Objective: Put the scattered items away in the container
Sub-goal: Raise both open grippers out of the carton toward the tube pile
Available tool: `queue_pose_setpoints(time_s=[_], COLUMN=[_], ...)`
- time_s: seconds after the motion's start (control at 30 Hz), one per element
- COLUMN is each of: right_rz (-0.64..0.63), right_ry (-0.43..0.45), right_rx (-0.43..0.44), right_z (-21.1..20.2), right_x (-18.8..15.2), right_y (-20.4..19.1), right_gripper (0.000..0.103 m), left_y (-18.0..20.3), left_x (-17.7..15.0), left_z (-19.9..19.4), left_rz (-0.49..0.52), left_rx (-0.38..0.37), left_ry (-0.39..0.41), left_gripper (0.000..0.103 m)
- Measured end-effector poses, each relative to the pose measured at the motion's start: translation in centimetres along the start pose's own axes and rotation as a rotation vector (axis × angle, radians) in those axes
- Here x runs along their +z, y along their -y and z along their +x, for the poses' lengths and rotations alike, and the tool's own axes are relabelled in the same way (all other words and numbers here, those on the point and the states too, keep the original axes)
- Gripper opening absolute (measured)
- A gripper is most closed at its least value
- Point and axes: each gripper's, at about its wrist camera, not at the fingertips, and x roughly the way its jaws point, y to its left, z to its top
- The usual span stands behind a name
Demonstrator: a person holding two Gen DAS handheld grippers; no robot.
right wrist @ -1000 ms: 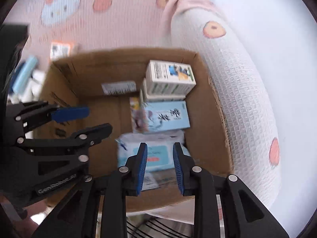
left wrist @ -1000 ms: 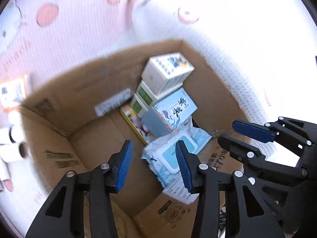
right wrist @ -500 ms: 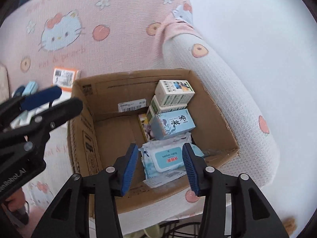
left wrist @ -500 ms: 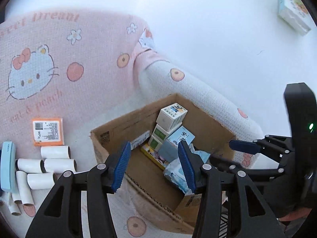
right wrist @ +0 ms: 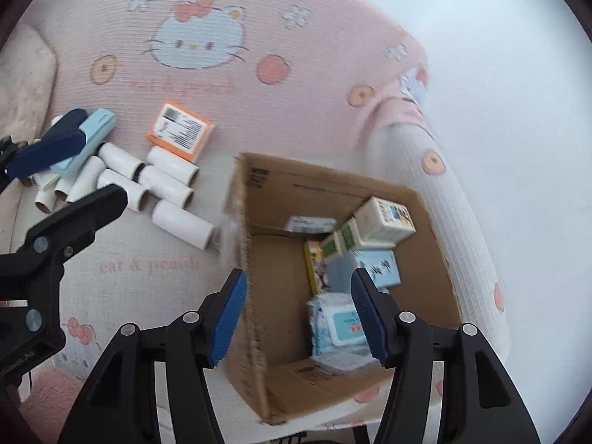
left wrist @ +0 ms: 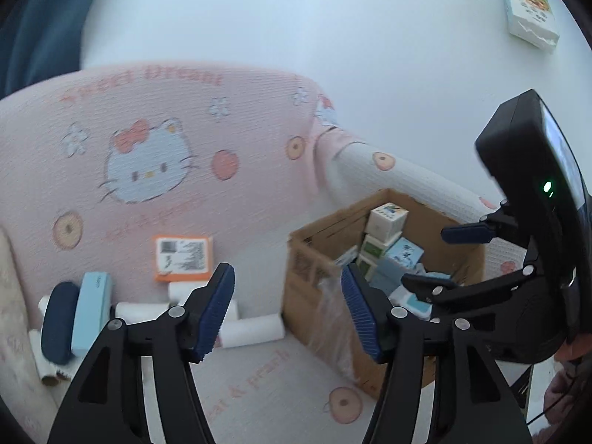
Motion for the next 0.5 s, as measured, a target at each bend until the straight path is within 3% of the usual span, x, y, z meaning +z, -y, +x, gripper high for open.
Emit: queue_pose_setpoints(time_s=[0.2,0.3,0.33,0.43,0.5], right_rz=[-0.053,-0.041,-0.059,-0.019,0.009], right_ry=[0.154,0.186,0.21,0.221,0.25], right_rx=[0.106,0.154,0.206,0.27,0.262], right_z=[-0.6,0.3,0.7,2.8,4.2], right_x=[1.6,2.5,2.8,3.7,4.4], right_y=[-4.0,-5.5,-5.9,-7.2,-8.1], right_gripper=[0.057,0.06,0.062,0.063,0.063], left_y=[-5.7,-8.4,-9.3,-11.7,-13.2], left_x=[-1.7,-2.3,-2.6,-3.8,-4.4], left_z=[-1.1,-1.2,-0.9,0.4,1.9], left_rz=[-0.111,-0.167,-0.178,-0.222,-0.247], left_rx=[0.085,0.118,0.132,0.171,0.196], left_ry=[0.013,0.008,0.004,-0.032,-0.074], left_gripper=[0.065,0.065,0.065,0.065,0.065])
